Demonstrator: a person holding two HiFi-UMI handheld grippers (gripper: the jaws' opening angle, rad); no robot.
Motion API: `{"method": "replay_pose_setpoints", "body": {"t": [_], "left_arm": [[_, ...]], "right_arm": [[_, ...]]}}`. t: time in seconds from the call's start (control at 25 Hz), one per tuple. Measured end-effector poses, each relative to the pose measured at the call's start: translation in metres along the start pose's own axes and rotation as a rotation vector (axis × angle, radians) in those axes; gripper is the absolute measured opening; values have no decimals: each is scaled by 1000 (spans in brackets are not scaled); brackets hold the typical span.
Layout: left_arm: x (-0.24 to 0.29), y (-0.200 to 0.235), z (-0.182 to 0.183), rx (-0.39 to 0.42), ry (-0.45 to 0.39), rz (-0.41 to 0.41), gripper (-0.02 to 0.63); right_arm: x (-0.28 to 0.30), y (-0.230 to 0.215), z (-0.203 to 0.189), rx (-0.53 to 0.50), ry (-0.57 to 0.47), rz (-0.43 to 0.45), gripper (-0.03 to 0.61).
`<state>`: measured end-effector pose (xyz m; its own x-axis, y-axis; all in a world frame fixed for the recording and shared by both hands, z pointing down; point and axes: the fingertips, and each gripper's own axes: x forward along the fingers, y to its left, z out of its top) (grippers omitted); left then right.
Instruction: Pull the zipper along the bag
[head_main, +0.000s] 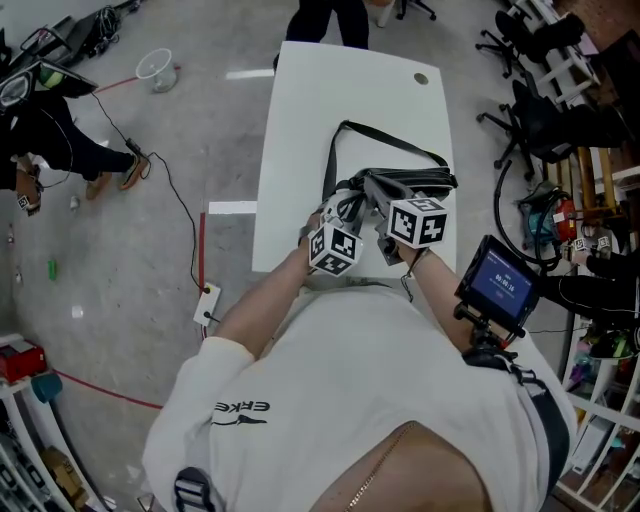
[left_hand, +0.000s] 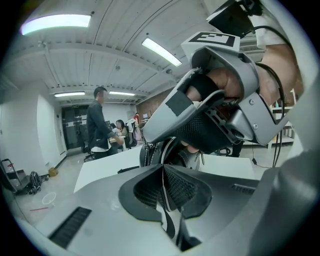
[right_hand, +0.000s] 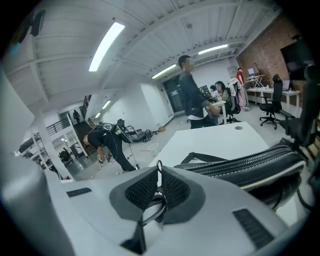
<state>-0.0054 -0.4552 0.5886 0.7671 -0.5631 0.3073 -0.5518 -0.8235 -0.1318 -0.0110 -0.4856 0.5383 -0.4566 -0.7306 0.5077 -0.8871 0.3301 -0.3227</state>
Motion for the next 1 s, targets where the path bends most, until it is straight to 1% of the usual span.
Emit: {"method": "replay_pose_setpoints", "body": {"t": [0.12, 0.24, 0.4, 0.56, 0.8, 0.92, 1.0], "left_arm": [[1, -3, -2, -1, 10, -27, 5], [-2, -5, -6, -22, 18, -29, 6], [-26, -4, -15, -46, 20, -10, 5], [-51, -8, -25, -79, 15, -3, 5], [-65, -6, -32, -147, 17, 45, 5], [-77, -27, -28, -159, 16, 88, 5], [-86, -46, -16, -159, 11, 118, 5]], "right_arm": [[4, 4, 2, -59, 4, -5, 16], [5, 10, 4, -77, 2, 17, 72], [-4, 30, -2, -84, -17, 9, 78], [-21, 39, -19, -84, -34, -36, 78], [-50, 24, -41, -80, -54, -124, 78], [-89, 12, -60, -72, -92, -166, 77], [-121, 4, -71, -66, -126, -173, 77]]}}
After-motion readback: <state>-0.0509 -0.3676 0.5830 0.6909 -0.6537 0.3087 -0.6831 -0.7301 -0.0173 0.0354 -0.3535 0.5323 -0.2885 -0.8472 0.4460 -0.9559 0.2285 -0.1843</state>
